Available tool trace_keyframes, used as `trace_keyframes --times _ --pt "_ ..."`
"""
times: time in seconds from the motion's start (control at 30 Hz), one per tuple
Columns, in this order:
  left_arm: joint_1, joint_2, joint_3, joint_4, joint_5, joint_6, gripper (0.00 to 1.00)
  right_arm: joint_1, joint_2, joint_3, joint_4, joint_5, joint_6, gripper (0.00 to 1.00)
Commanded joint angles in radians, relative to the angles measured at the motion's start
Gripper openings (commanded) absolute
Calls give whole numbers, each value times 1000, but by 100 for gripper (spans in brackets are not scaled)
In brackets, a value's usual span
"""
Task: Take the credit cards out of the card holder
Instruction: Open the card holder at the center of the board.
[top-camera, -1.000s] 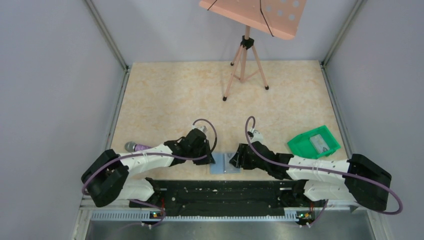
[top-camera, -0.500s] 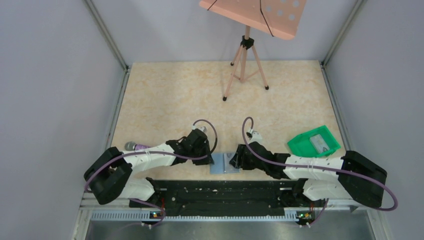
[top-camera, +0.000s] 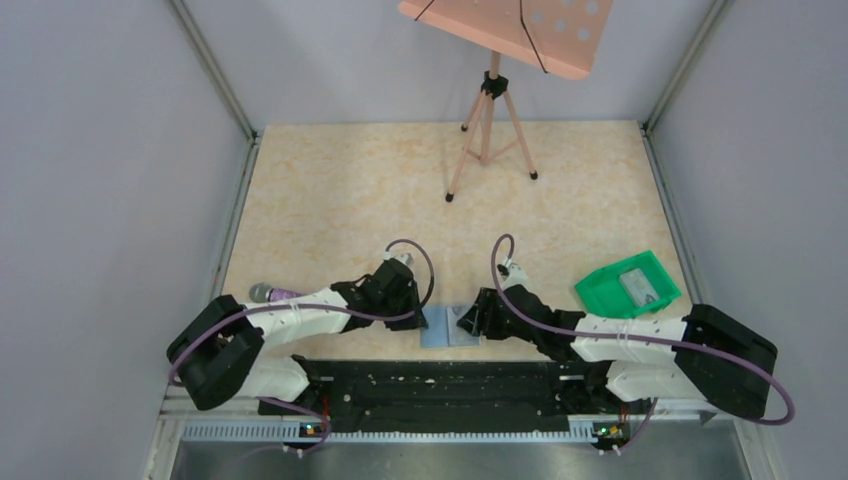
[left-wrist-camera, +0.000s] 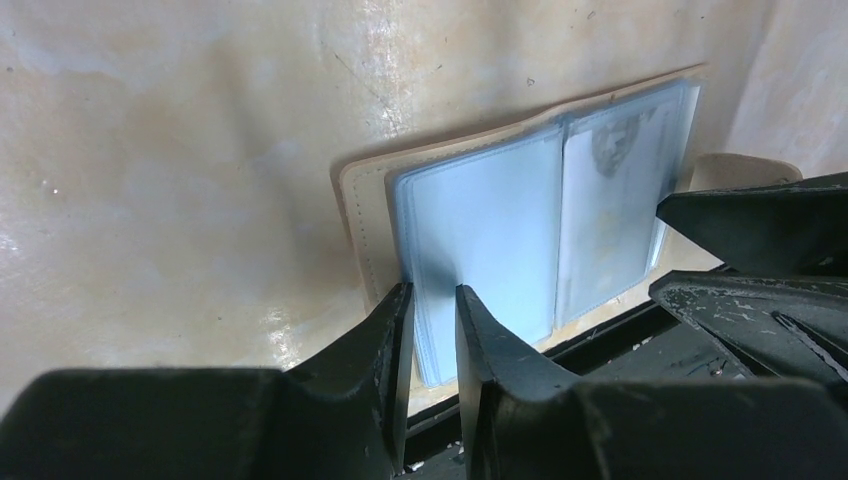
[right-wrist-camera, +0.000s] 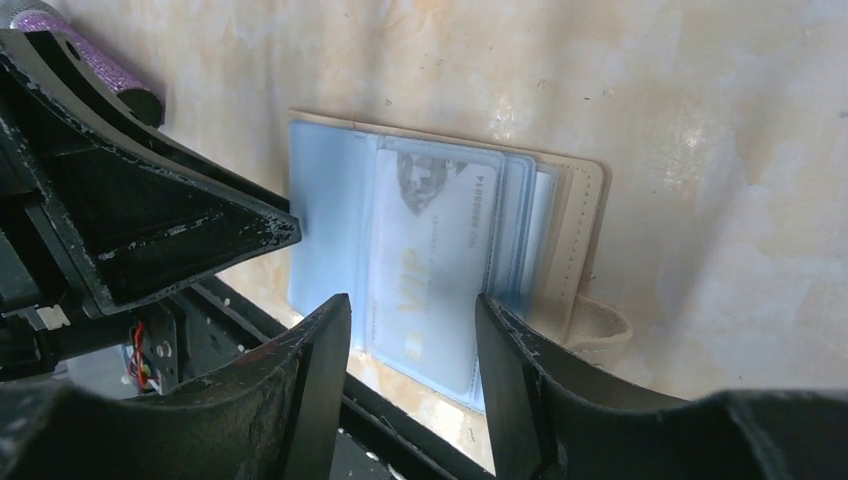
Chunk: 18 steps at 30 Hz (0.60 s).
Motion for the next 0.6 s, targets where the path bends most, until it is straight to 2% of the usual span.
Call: trace_keyframes --times 0.0,0.3,0.43,0.57 --pt "-7 -6 -33 47 9 -9 27 -5 -31 -3 73 -29 15 49" --pt "-13 -5 -38 73 26 -25 27 -5 -43 5 124 -80 25 49" --pt "-17 -5 -36 71 27 -27 27 -5 -57 33 6 -28 12 50" --pt "-18 -25 -16 20 7 -29 27 -5 -80 53 -129 32 -16 54"
